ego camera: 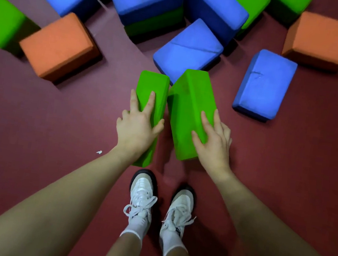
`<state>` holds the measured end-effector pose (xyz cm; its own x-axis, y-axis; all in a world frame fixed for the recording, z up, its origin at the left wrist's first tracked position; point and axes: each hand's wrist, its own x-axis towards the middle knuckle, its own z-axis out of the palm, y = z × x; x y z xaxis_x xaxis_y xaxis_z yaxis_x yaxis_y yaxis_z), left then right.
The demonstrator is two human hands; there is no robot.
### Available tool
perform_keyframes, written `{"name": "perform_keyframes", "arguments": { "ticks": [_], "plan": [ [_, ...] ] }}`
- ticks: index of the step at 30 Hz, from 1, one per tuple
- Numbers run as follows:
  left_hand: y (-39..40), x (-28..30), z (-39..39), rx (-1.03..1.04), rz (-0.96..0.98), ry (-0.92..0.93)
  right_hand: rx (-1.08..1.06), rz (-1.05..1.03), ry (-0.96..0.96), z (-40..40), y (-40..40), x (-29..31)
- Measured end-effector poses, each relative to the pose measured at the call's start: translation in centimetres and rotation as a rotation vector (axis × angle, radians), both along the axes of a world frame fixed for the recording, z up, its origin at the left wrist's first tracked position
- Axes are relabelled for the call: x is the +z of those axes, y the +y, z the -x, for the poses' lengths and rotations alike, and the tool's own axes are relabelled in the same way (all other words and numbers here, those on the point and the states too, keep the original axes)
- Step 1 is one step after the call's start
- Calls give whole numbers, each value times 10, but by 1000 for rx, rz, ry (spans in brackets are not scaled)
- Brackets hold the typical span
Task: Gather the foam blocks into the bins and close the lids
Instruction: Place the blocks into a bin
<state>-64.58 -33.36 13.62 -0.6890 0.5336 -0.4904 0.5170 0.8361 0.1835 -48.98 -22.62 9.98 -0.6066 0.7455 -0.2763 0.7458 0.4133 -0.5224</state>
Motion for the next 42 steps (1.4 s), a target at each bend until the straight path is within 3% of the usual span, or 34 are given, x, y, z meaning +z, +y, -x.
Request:
{"name": "perform_keyframes", "arguments": {
  "ticks": [11,21,30,42],
  "plan": [
    [-68,206,9,208,-101,71,356,-218,96,45,-22,211],
    [-186,381,-3,601,-159,167,673,-268,259,96,-118,379],
    [-360,482,-47,941,-171,306,1017,-293,369,117,-286,462],
    [-668,550,-157,1266,-108,449,1401,-299,569,82,-610,525]
  ]
}}
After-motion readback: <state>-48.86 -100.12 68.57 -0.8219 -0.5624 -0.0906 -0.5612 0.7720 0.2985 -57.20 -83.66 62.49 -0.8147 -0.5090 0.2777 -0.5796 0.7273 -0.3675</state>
